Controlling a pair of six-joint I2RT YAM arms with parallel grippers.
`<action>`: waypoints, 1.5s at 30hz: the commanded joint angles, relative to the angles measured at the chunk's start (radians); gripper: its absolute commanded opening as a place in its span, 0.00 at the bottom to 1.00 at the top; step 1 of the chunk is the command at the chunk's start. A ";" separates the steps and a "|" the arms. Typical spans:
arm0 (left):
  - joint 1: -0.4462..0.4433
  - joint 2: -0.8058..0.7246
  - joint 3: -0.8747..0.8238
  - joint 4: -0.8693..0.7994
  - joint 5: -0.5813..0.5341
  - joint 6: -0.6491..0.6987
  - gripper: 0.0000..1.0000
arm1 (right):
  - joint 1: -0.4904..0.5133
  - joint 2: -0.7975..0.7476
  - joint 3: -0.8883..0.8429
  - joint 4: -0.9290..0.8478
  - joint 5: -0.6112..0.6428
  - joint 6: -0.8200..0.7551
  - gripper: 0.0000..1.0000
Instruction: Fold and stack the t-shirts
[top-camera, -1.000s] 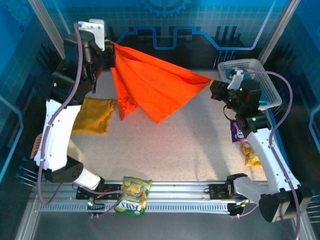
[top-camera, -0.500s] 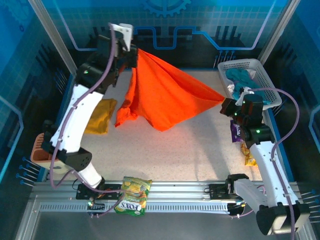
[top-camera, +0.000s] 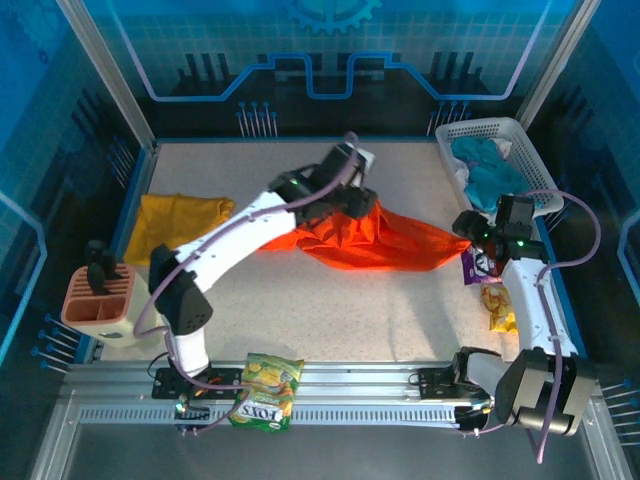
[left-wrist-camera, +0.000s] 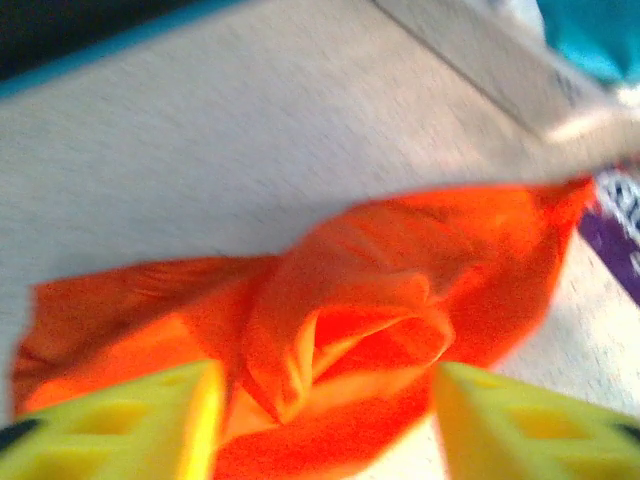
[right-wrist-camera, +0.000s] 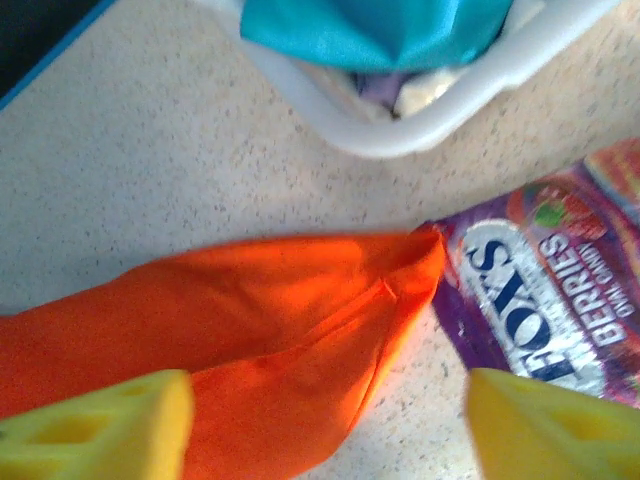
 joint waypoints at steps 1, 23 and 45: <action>-0.025 0.039 0.000 -0.089 0.014 -0.052 0.84 | -0.004 -0.002 -0.008 0.009 -0.081 -0.014 0.88; 0.452 -0.211 -0.733 0.215 0.194 -0.228 0.88 | 0.412 0.496 0.151 0.016 0.036 -0.046 0.91; 0.476 -0.080 -0.721 0.328 0.069 -0.242 0.00 | 0.414 0.375 0.063 0.055 0.081 -0.017 0.02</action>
